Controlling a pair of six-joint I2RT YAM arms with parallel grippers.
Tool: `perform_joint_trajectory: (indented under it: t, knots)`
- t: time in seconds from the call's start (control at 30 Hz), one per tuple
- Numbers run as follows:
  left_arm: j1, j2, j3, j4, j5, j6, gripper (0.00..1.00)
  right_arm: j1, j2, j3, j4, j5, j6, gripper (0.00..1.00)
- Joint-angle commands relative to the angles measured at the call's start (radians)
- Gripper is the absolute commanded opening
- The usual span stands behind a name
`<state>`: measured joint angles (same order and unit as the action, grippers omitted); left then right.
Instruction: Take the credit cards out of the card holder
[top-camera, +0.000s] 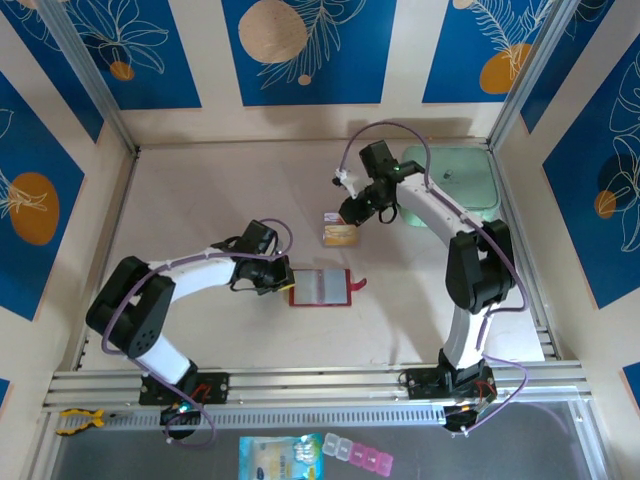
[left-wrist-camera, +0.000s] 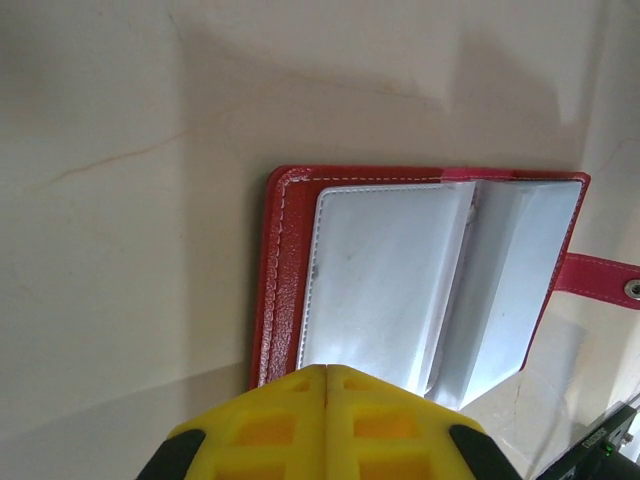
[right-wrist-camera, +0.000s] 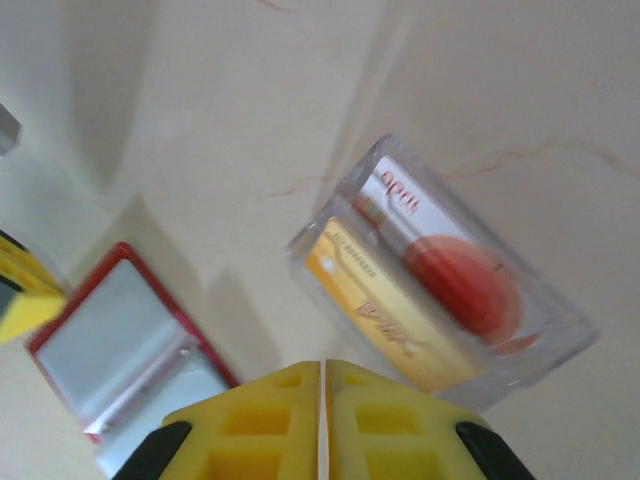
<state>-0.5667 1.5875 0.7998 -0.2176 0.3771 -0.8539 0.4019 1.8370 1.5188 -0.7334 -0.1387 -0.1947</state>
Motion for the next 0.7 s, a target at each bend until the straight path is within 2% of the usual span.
perform_joint_trajectory:
  t: [0.0,0.27,0.37,0.43,0.67]
  knots:
    - [0.011,0.015,0.003,0.022,0.017,0.028,0.0,0.006,-0.055,-0.093,0.12,-0.1,0.303,0.08]
    - [0.012,0.003,-0.017,0.001,-0.022,0.046,0.0,0.031,-0.133,-0.309,0.283,-0.267,0.651,0.02]
    - [0.012,0.008,-0.023,0.002,-0.028,0.05,0.0,0.044,-0.126,-0.339,0.276,-0.304,0.771,0.03]
    - [0.011,0.019,-0.024,-0.001,-0.03,0.057,0.0,0.053,-0.109,-0.356,0.282,-0.354,0.817,0.02]
    - [0.012,0.049,-0.046,0.015,-0.027,0.067,0.0,0.144,-0.064,-0.394,0.311,-0.324,0.858,0.11]
